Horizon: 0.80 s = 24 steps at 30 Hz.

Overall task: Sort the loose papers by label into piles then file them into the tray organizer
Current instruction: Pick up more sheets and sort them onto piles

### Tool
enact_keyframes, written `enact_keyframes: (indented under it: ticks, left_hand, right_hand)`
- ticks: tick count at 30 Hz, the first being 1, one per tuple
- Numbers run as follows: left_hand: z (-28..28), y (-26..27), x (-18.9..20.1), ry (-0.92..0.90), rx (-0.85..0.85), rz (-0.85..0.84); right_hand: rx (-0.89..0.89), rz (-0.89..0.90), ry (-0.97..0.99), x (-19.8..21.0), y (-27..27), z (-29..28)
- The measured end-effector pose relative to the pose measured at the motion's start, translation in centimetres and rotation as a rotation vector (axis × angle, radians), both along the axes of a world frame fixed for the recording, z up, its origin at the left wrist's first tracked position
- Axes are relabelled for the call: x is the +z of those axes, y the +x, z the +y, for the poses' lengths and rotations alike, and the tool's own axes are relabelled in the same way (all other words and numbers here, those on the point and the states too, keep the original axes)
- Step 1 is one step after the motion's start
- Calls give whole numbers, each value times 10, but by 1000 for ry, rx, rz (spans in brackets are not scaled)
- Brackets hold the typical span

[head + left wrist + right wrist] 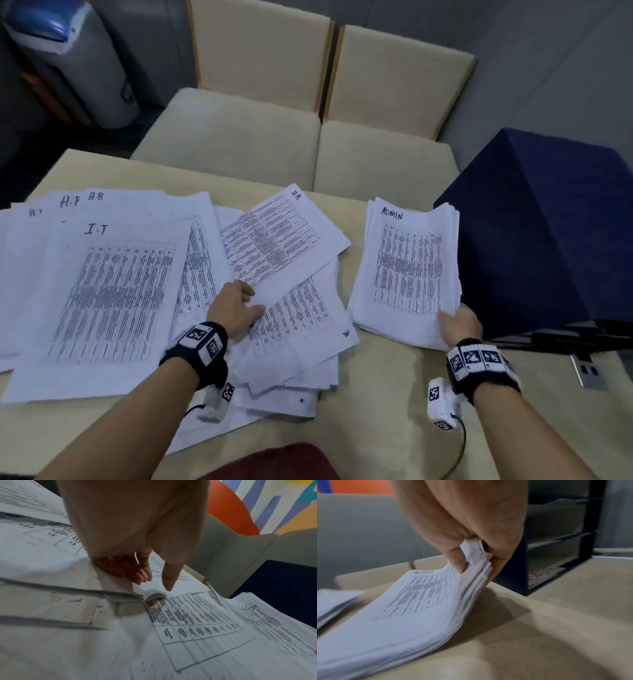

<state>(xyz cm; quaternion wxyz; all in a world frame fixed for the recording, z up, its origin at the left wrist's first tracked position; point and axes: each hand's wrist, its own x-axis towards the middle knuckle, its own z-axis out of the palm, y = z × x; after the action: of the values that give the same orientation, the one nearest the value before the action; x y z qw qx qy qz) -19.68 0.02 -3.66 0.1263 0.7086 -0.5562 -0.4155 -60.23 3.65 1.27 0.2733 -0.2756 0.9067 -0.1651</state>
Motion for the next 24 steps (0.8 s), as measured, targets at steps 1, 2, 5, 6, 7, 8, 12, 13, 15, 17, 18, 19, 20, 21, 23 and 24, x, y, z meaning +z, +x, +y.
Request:
enact_keyframes:
  ticks: [1,2,5,6,7,8,12,13,15,17,18,19,20,21,23,24]
  left_hand:
    - [0,0,0,-6,-3,-6]
    - [-1,0,1,-2,-4,-5]
    - [0,-1,3,1,11,12]
    - [1,-1,4,0,22,21]
    - [2,-1,6,-8,32,41]
    - [3,-2,8,-25,39,60]
    - [7,7,23,-197,90,49]
    - [7,14,26,-236,105,30]
    - [6,32,28,-262,126,0]
    - [4,53,26,-243,142,-29]
    - [3,63,24,-212,147,-36]
    - [2,72,23,-169,144,-36]
    - [0,79,21,-128,133,-31]
    - [-1,86,18,-91,120,-13]
    - [0,97,12,-35,116,63]
    - [-1,102,9,-14,121,111]
  right_hand:
    - [9,56,12,-1,2,-3]
    - [32,118,4,-1,6,-6]
    - [229,312,-163,2,33,-16]
    - [312,342,-237,3,46,-20]
    - [396,323,-294,4,62,-24]
    - [470,244,-326,4,79,-28]
    - [561,-248,-126,-1,143,-40]
    - [572,-282,-44,-3,154,-43]
    - [563,-298,64,-10,170,-47]
    - [488,-334,91,-17,177,-51]
    - [447,-347,90,-22,179,-53]
    - [399,-343,99,-22,182,-53]
    - [351,-316,100,-24,184,-53]
    - [293,-281,118,-23,189,-52]
    - [191,-278,148,-22,199,-49]
    - [165,-310,150,-23,203,-48]
